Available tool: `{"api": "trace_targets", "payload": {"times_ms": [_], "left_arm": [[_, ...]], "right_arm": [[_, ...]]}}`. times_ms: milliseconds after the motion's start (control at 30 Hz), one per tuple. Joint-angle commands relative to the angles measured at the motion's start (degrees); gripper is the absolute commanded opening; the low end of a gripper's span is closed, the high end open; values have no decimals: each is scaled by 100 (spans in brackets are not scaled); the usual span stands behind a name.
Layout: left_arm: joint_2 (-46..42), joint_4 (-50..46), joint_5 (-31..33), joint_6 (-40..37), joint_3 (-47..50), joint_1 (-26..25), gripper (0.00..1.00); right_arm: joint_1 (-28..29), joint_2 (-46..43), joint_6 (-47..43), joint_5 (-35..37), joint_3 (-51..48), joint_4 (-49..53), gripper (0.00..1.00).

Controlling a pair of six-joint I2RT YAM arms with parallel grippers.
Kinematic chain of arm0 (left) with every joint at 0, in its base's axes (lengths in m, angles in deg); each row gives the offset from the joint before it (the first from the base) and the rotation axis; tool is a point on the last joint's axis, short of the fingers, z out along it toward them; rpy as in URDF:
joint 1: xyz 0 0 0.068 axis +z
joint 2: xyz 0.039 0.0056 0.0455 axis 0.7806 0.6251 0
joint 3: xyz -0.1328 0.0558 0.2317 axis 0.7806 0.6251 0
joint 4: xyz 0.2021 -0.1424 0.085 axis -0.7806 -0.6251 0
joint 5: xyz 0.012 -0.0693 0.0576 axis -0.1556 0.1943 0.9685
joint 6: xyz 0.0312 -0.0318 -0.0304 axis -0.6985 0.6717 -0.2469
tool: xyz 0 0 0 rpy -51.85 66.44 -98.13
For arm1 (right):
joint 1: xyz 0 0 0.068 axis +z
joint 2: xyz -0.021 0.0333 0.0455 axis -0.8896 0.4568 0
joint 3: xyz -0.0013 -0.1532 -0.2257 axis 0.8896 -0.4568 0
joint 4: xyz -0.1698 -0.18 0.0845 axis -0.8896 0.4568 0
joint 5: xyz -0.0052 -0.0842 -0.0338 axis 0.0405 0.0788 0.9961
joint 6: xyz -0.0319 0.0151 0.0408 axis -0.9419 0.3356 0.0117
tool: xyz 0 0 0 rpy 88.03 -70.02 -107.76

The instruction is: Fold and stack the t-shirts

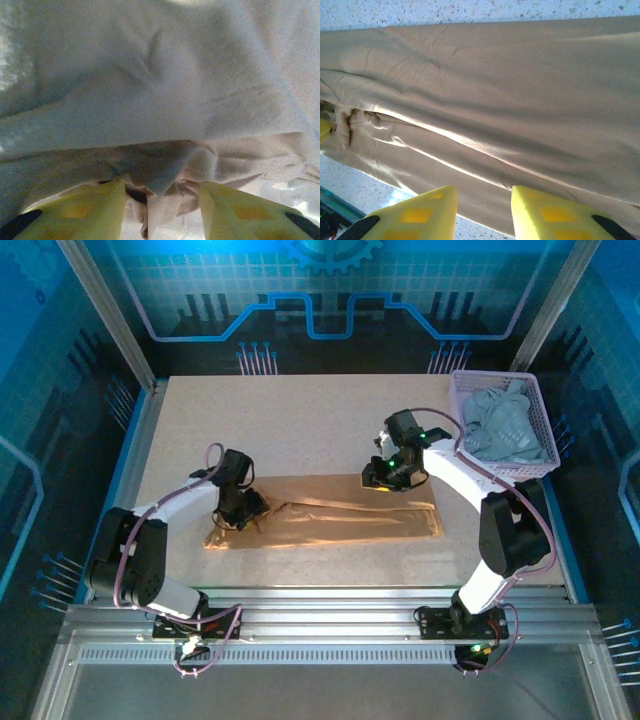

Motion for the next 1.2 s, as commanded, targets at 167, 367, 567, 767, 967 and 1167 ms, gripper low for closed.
{"api": "trace_targets", "payload": {"times_ms": [167,367,567,767,967,1167], "left_arm": [[262,116,78,-130,-180,-85,44],[400,-59,167,-266,-163,-94,44],[-11,223,12,-58,44,-300,28],[-344,196,-234,219,206,-557,13],[-537,-48,-289,288,380,-620,5],[-499,-289,22,195,218,-621,17]], "right_arm": [[-15,-65,-4,-128,-161,-45,35],[-25,-21,-20,-154,-105,-40,35],[-22,-3,-23,-161,-82,-39,35],[-27,23,-25,-168,-82,-65,35],[-23,32,-3,-164,-117,-107,35],[-18,24,-8,-187,-135,-101,35]]}}
